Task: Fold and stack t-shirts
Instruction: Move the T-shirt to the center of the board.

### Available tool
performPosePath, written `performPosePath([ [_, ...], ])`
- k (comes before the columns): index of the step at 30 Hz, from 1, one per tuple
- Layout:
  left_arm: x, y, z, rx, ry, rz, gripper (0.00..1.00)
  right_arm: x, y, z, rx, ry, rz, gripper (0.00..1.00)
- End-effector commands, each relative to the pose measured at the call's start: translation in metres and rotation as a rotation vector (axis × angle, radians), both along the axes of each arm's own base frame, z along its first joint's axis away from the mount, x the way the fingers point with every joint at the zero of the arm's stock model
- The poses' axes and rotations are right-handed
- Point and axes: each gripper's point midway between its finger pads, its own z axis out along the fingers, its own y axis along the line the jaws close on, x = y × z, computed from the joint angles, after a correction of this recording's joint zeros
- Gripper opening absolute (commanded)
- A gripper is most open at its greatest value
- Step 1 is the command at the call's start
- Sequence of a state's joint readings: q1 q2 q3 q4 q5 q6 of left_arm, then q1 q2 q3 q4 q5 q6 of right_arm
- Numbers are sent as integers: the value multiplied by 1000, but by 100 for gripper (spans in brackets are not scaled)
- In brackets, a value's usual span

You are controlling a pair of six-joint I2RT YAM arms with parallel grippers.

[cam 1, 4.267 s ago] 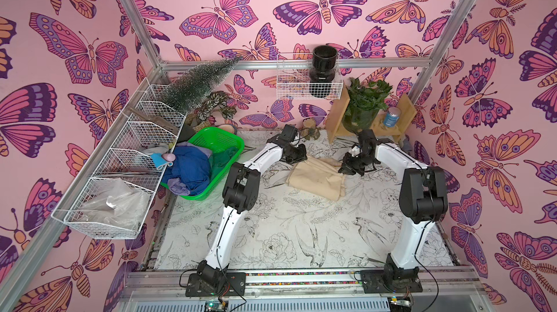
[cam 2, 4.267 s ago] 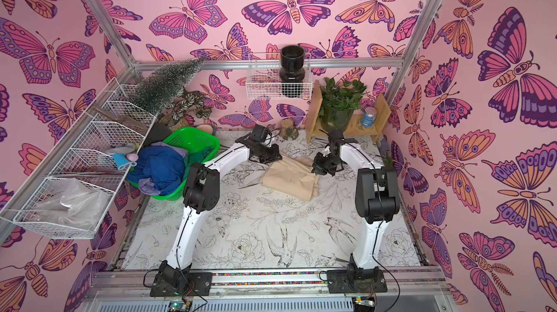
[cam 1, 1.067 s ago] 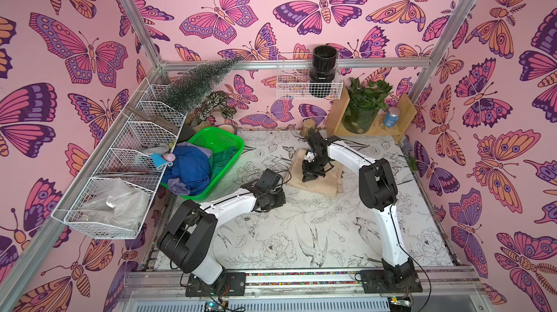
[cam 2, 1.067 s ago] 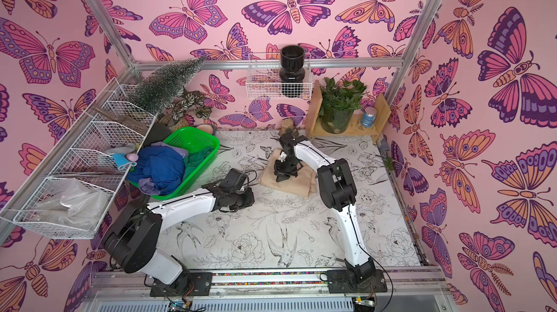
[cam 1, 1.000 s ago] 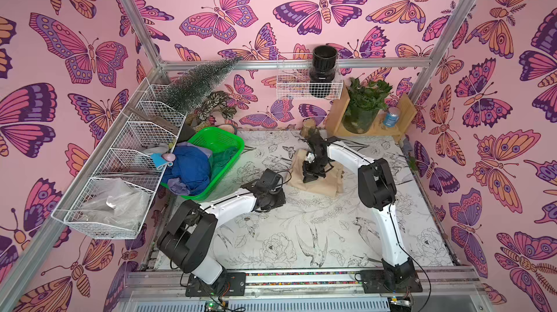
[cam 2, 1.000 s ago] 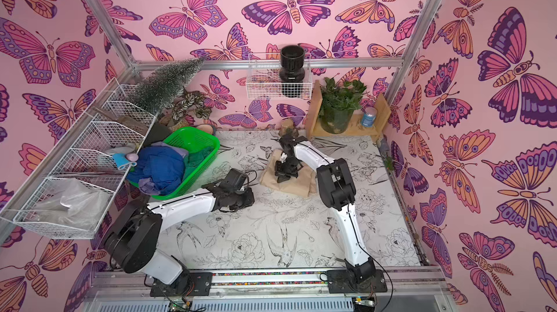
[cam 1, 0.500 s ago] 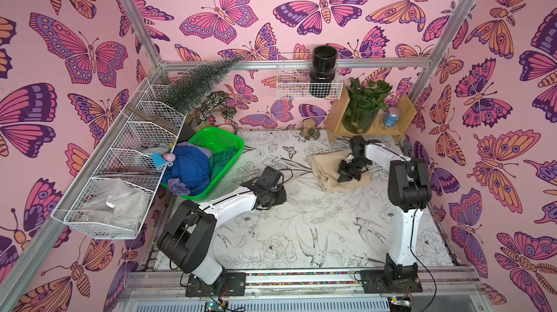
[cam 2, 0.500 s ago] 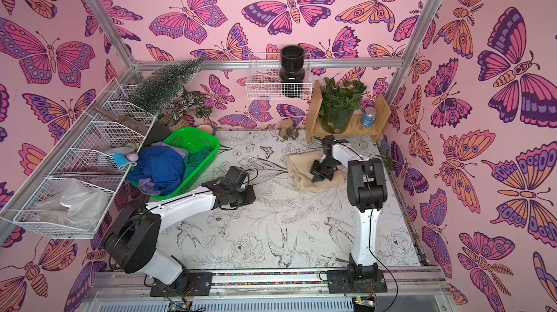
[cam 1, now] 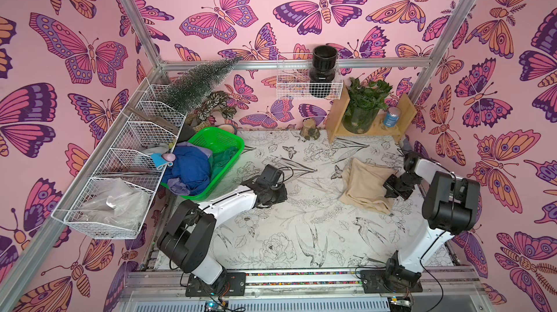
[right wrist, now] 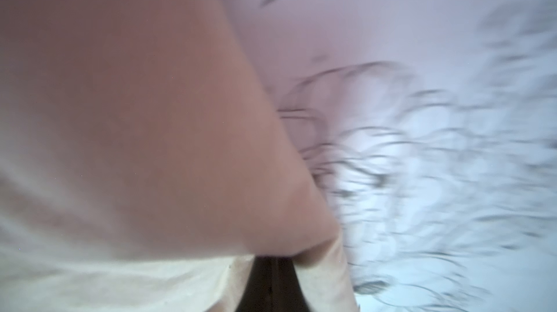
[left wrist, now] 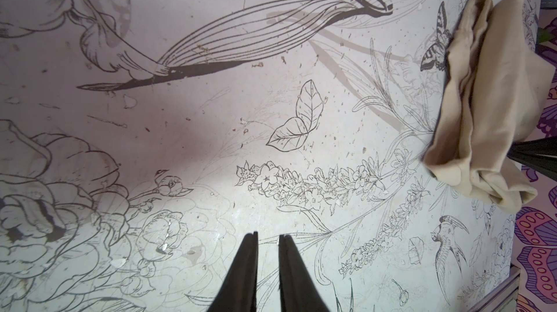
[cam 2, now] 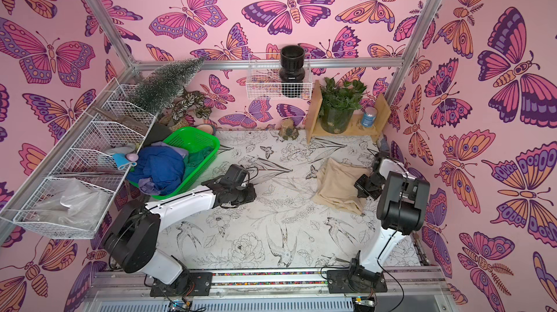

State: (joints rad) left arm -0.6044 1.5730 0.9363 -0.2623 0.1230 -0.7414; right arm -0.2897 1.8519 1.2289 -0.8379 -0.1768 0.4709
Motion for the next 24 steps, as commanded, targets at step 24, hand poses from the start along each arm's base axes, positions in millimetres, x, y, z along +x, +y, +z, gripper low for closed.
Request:
performPosePath([
  [24, -9, -20, -18, 26, 49, -42, 19, 11, 230, -16, 209, 32, 488, 0],
])
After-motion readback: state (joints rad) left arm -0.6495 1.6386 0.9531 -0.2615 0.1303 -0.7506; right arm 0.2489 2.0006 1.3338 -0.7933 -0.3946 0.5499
